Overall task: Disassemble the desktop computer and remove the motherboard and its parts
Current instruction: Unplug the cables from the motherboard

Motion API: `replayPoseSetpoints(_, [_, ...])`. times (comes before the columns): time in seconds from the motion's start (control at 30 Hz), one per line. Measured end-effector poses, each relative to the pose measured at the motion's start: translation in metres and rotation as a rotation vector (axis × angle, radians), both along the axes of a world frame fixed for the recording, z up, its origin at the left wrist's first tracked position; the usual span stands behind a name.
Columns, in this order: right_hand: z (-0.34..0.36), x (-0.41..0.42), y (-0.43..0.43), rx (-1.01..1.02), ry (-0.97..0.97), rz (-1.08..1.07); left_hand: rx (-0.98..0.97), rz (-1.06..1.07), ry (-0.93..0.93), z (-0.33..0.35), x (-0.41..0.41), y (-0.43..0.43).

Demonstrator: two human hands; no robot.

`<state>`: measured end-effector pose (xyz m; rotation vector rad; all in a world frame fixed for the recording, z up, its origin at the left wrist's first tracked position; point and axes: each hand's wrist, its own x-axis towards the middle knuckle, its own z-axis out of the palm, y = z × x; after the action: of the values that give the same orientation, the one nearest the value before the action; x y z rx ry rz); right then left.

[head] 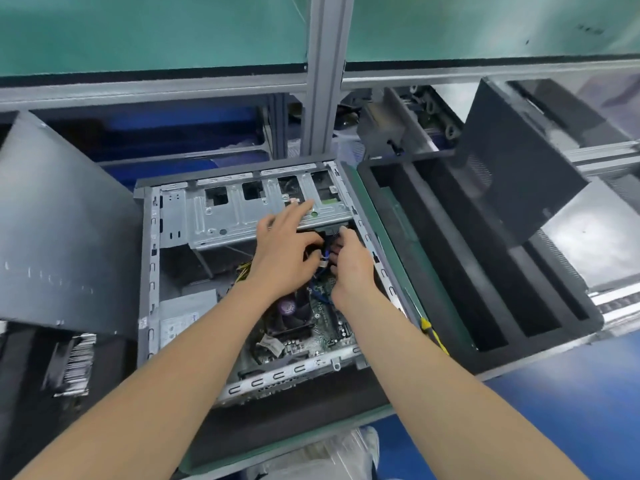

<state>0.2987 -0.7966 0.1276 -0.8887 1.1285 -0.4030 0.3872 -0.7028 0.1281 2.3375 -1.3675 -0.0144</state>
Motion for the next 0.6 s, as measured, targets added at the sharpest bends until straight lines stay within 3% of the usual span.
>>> replayPoseSetpoints(0.27, [0.0007, 0.0009, -0.0032, -0.147, 0.038, 0.049, -0.046, 0.027, -0.01, -0.0006, -0.0021, -0.0025])
replayPoseSetpoints(0.6, [0.0075, 0.0035, -0.0002, -0.121, -0.015, 0.053, -0.118, 0.004, -0.009, -0.004, -0.0015, -0.0004])
